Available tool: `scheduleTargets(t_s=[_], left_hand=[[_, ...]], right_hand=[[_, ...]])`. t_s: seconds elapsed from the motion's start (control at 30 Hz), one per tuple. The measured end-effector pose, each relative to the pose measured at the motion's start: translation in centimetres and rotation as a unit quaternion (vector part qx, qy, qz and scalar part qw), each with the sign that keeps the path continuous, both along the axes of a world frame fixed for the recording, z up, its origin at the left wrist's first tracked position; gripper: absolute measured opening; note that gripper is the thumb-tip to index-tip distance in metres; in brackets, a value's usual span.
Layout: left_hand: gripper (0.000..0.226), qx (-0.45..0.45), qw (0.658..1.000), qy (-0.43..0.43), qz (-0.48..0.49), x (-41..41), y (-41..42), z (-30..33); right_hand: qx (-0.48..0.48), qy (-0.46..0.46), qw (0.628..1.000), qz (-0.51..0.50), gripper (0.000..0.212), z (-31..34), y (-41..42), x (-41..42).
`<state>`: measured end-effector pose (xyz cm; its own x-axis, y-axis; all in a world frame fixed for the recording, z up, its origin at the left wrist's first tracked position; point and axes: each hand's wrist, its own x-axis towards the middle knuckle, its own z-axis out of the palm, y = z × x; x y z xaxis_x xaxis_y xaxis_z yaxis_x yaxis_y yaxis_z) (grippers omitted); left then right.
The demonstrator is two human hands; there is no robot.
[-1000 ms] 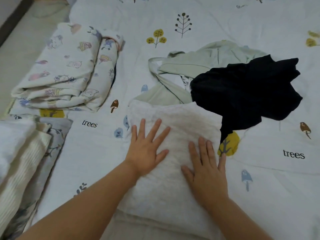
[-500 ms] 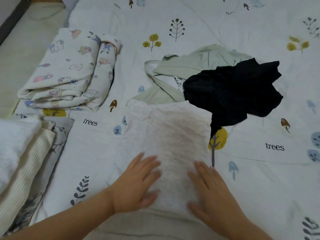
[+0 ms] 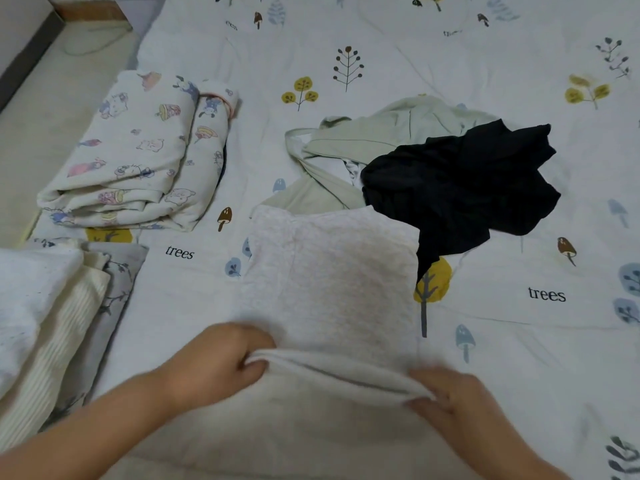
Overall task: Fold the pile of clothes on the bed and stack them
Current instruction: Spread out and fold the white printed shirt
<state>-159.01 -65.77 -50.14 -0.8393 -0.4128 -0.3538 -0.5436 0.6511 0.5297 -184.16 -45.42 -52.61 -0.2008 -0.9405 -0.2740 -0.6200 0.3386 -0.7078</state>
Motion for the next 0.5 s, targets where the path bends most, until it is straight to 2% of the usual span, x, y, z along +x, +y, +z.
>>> scheduleTargets(t_s=[0.07,0.17,0.27,0.33,0.4,0.5], left_hand=[[0.015,0.029,0.999,-0.021,0.014,-1.8,-2.2,1.8],[0.019,0.041,0.998,-0.043,0.018,-5.5,-6.6,3.8],[0.010,-0.028,0.996,-0.005,0.090,-9.1,-10.3,3.9],[0.021,-0.127,0.973,0.057,0.186,-10.9,-11.5,2.9],[0.034,-0.248,0.939,0.099,0.217,-11.9,-11.2,1.5],[0.050,-0.318,0.930,0.102,0.153,-12.8,-8.3,-1.5]], right_hand=[[0.019,-0.116,0.990,-0.074,0.022,1.8,-1.9,-1.2],[-0.046,-0.121,0.976,-0.176,0.014,3.0,-6.1,-3.2],[-0.089,-0.100,0.957,-0.256,0.011,2.9,-10.4,-4.8],[-0.100,-0.069,0.944,-0.306,0.007,2.2,-12.3,-5.7],[-0.072,-0.063,0.928,-0.359,0.029,0.9,-13.5,-5.9],[-0.015,-0.056,0.910,-0.410,0.071,-0.8,-13.7,-5.0]])
